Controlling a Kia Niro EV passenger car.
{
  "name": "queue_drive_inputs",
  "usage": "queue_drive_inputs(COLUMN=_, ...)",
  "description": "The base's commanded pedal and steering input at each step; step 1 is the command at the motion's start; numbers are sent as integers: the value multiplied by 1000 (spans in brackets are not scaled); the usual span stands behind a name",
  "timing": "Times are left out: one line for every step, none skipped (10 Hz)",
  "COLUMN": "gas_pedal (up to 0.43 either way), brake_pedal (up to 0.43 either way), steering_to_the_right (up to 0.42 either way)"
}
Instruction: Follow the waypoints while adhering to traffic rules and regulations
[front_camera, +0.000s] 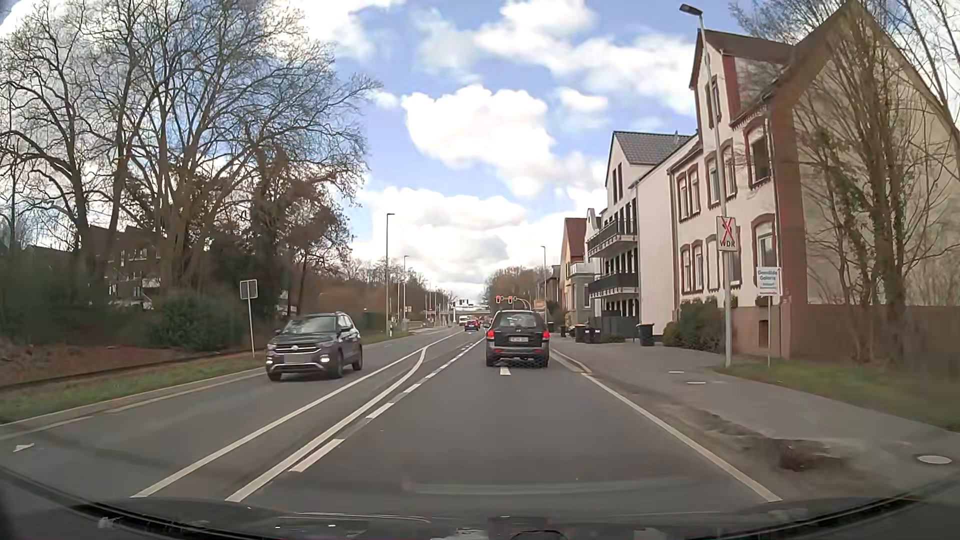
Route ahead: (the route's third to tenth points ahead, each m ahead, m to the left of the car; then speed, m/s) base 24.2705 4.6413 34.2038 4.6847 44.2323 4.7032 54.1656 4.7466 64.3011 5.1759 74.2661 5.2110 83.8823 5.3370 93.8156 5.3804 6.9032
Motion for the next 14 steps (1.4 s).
queue_drive_inputs(gas_pedal=118, brake_pedal=0, steering_to_the_right=16)
queue_drive_inputs(gas_pedal=118, brake_pedal=0, steering_to_the_right=16)
queue_drive_inputs(gas_pedal=110, brake_pedal=0, steering_to_the_right=16)
queue_drive_inputs(gas_pedal=110, brake_pedal=0, steering_to_the_right=16)
queue_drive_inputs(gas_pedal=98, brake_pedal=0, steering_to_the_right=16)
queue_drive_inputs(gas_pedal=98, brake_pedal=0, steering_to_the_right=14)
queue_drive_inputs(gas_pedal=98, brake_pedal=0, steering_to_the_right=14)
queue_drive_inputs(gas_pedal=98, brake_pedal=0, steering_to_the_right=12)
queue_drive_inputs(gas_pedal=98, brake_pedal=0, steering_to_the_right=12)
queue_drive_inputs(gas_pedal=98, brake_pedal=0, steering_to_the_right=11)
queue_drive_inputs(gas_pedal=98, brake_pedal=0, steering_to_the_right=9)
queue_drive_inputs(gas_pedal=110, brake_pedal=0, steering_to_the_right=2)
queue_drive_inputs(gas_pedal=110, brake_pedal=0, steering_to_the_right=-1)
queue_drive_inputs(gas_pedal=110, brake_pedal=0, steering_to_the_right=-1)
